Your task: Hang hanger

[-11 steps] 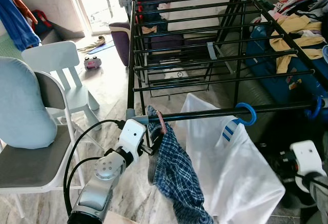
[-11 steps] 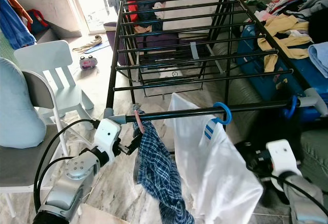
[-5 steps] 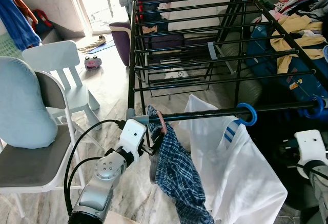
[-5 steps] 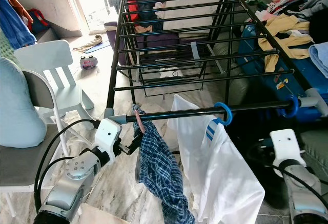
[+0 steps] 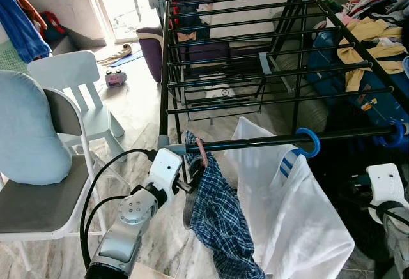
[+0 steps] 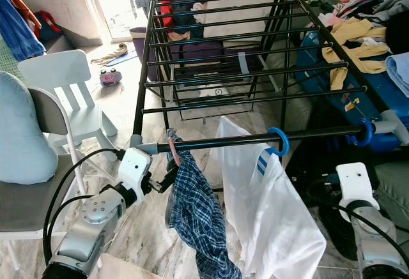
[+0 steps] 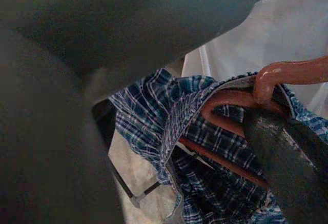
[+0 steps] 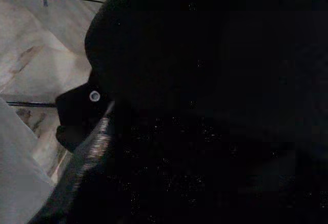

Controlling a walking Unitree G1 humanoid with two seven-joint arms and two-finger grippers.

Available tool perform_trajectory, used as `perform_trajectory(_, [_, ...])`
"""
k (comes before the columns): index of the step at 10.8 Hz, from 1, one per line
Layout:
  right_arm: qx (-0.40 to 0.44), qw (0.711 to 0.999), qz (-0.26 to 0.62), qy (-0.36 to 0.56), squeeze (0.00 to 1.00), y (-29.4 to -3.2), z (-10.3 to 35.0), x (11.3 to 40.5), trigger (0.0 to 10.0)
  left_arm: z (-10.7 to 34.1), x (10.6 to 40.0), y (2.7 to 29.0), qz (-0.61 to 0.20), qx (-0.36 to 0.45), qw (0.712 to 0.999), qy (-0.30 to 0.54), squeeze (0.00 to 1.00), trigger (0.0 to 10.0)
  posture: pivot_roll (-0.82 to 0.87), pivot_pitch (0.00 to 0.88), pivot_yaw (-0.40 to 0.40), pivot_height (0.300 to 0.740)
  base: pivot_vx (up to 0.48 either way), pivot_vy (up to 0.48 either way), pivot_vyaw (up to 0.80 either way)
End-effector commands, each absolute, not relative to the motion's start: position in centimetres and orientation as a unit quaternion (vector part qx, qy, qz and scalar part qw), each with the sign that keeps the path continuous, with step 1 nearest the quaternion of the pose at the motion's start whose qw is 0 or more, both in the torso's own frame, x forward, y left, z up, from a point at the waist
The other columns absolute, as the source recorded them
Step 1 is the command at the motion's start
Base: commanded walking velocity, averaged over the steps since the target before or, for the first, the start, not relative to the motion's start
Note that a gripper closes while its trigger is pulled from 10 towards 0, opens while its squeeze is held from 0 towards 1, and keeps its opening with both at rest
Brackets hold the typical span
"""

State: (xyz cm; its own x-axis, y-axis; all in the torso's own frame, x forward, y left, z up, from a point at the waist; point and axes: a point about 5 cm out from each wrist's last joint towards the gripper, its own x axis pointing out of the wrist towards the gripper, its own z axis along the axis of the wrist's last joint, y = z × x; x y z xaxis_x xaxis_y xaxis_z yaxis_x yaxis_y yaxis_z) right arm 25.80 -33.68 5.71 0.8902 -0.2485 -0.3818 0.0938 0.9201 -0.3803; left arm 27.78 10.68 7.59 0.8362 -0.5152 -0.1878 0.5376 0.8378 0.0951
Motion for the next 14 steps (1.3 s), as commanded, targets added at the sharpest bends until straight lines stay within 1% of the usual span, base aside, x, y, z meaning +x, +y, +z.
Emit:
perform_trajectory(1, [-0.182, 0.957, -0.087, 0.21, 0.0, -33.6, 5.9, 26.1, 0.0, 8.0, 28.3, 10.2, -0.282, 0.079, 0.953, 0.072, 0.0, 10.0, -0.22, 0.0, 0.078, 0.74, 0.0, 0.0, 0.0])
perform_trajectory(4, [-0.197, 0.957, -0.078, 0.196, 0.0, -33.2, 6.2, 26.3, 0.0, 8.5, 28.3, 9.6, -0.287, 0.07, 0.954, 0.061, 0.0, 10.0, -0.23, 0.0, 0.077, 0.74, 0.0, 0.0, 0.0])
perform_trajectory(9, [-0.209, 0.956, -0.076, 0.192, 0.0, -33.2, 6.1, 25.9, 0.0, 8.3, 28.4, 9.5, -0.29, 0.067, 0.953, 0.061, 0.0, 10.0, -0.24, 0.0, 0.082, 0.74, 0.0, 0.0, 0.0])
perform_trajectory(10, [-0.209, 0.958, -0.078, 0.181, 0.0, -33.4, 6.6, 26.2, 0.0, 8.3, 28.3, 9.4, -0.293, 0.065, 0.952, 0.061, 0.0, 10.0, -0.24, 0.0, 0.081, 0.74, 0.0, 0.0, 0.0])
perform_trajectory(12, [-0.222, 0.963, -0.074, 0.137, 0.0, -32.9, 7.9, 26.5, 0.0, 8.5, 28.7, 9.8, -0.267, 0.075, 0.959, 0.054, 0.0, 10.0, -0.24, 0.0, 0.08, 0.74, 0.0, 0.0, 0.0])
perform_trajectory(14, [-0.22, 0.965, -0.088, 0.112, 0.0, -32.7, 8.3, 26.0, 0.0, 8.4, 28.9, 10.1, -0.258, 0.075, 0.962, 0.056, 0.0, 10.0, -0.25, 0.0, 0.078, 0.74, 0.0, 0.0, 0.0])
